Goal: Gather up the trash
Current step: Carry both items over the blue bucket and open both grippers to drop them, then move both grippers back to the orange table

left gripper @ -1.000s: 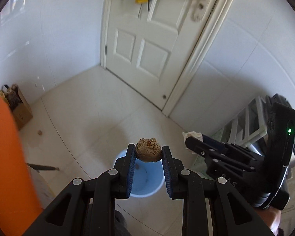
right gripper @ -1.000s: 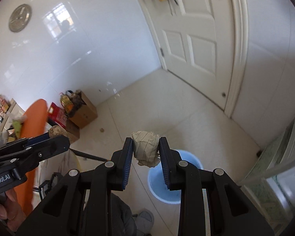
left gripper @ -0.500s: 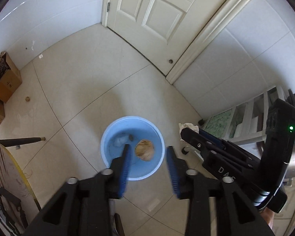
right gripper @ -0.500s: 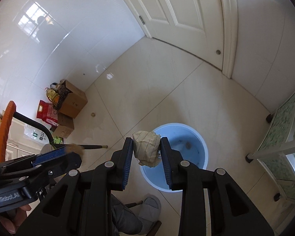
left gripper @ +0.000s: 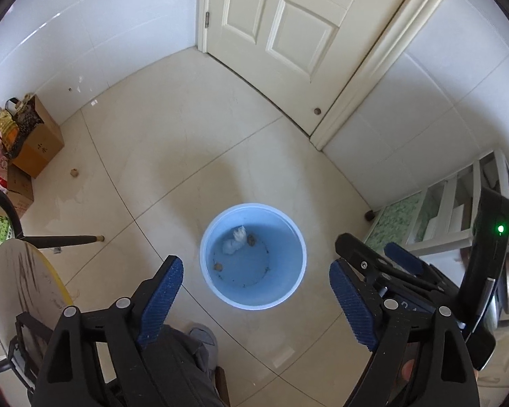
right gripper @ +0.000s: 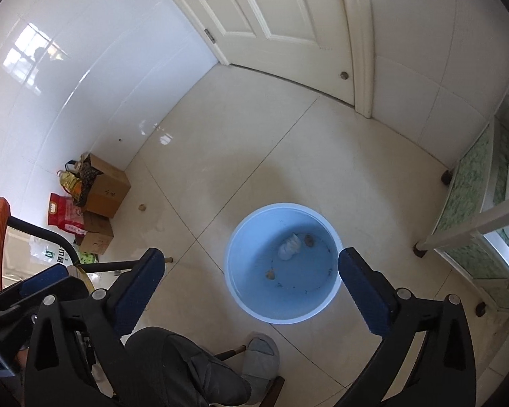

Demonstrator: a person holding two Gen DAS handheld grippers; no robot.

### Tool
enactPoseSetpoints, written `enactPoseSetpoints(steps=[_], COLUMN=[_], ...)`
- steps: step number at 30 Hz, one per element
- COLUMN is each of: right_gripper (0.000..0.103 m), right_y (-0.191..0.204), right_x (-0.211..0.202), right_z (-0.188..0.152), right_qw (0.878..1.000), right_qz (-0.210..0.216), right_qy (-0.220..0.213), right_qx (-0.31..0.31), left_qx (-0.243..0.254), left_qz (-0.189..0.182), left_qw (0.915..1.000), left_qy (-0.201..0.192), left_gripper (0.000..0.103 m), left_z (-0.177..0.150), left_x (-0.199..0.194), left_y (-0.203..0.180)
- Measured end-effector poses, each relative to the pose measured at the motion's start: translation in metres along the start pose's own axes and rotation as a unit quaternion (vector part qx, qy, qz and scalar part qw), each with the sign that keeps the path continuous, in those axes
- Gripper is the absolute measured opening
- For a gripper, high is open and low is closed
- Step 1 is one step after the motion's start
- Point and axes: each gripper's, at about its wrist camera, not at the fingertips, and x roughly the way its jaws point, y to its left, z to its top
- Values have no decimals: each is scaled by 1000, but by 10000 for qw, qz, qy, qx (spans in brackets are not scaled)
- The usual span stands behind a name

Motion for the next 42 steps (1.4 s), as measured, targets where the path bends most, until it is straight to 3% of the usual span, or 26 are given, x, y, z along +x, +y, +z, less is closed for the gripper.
enactPoseSetpoints(steps=[9,18,27,32,42], right_gripper=[103,103,103,103,103], right_y=[27,98,196,252,367], right_x=[-50,-127,-197,-223,-262], right_z=[-6,-18,-44,-62,-119], right_qw=[9990,9911,9717,9563,9090], right_qz=[58,376,739,1016,1567], right_qy=[-395,-1062,-1637,-1837,-2202], right_qx=[-177,-708,-1535,-2038,-3173], left_qx=[6,124,-8,-122,-749], left_qz=[-90,-13,335,688,1370], left_qw=[9983,9835,9544,9333,8888], left_qy=[-572,-1803,-2967,-3523,-4309], left_gripper=[85,91,97,102,102], left_z=[-36,-101,-188,-255,-395], left_x=[-75,-191,-296,-344,-401], left_y=[-1,13,45,64,93])
